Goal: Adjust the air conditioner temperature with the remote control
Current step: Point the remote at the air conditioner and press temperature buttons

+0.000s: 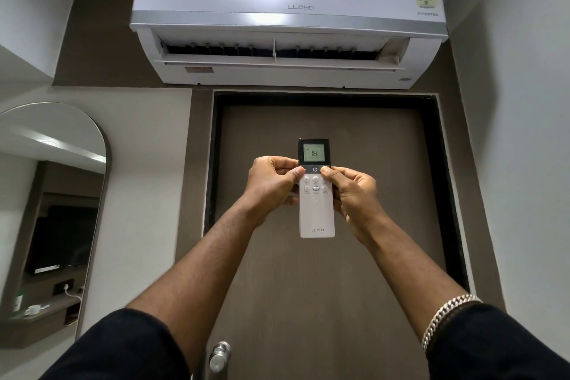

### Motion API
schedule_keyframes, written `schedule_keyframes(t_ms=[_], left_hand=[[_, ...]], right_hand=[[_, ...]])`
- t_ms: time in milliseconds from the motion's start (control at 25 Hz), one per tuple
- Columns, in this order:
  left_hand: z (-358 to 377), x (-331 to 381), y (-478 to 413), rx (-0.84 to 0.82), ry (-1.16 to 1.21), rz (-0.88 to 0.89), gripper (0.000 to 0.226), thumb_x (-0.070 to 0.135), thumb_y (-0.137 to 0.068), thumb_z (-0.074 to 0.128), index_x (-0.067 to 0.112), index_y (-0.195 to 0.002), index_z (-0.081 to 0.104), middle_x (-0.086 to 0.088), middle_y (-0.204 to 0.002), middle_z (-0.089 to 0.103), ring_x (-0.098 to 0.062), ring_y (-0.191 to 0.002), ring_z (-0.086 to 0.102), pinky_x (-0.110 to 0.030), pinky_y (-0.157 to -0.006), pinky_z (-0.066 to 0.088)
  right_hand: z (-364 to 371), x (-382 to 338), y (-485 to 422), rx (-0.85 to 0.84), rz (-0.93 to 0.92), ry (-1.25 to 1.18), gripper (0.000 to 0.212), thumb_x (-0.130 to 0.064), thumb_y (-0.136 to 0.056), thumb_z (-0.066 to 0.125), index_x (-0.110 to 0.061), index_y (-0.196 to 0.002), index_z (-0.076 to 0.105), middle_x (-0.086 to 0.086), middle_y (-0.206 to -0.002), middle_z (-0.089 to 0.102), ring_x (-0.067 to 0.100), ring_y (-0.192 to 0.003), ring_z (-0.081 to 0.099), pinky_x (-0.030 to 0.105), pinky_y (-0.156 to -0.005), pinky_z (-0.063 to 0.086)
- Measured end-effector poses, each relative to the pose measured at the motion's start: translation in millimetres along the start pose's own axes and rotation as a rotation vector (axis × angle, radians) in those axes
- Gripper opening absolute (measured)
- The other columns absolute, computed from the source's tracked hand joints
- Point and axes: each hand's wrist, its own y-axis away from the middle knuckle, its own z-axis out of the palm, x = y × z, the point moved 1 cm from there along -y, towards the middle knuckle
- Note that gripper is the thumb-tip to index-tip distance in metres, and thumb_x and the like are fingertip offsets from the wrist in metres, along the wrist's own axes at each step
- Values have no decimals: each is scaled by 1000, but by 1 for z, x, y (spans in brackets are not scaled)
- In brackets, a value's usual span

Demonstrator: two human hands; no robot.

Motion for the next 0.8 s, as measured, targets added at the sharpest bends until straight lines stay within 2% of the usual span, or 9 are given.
schedule_keyframes(t_ms=[240,360,560,800], left_hand=[[1,-5,-2,27,-20,34,28,20,-88,65,4,-111,62,-14,-105,73,-22,-90,74,-35,-65,63],[4,-5,-2,38,-37,52,27,20,-88,64,4,-111,62,-13,-105,73,-21,-90,74,-31,-63,62],[4,-6,-2,43,-30,40,27,20,-89,63,4,-111,62,-14,-107,73,-23,-93,73,-39,-68,63],[5,-4,-2,50,-18,45,24,20,-89,63,7,-109,62,-13,-106,73,-22,-92,73,-35,-66,63]], right_hand=[[1,0,2,2,-14,-13,13,-24,-90,62,-12,-94,68,7,-86,76,22,-78,74,38,-72,60],[0,-1,3,14,-11,-33,12,-21,-90,62,-12,-94,68,8,-86,74,23,-77,73,40,-74,59],[0,-5,4,-18,-13,-18,7,-22,-90,63,-17,-88,69,4,-85,75,19,-75,74,35,-70,61],[-2,-3,2,-14,-18,18,8,-23,-90,63,-17,-91,68,6,-89,76,22,-81,74,39,-74,61]])
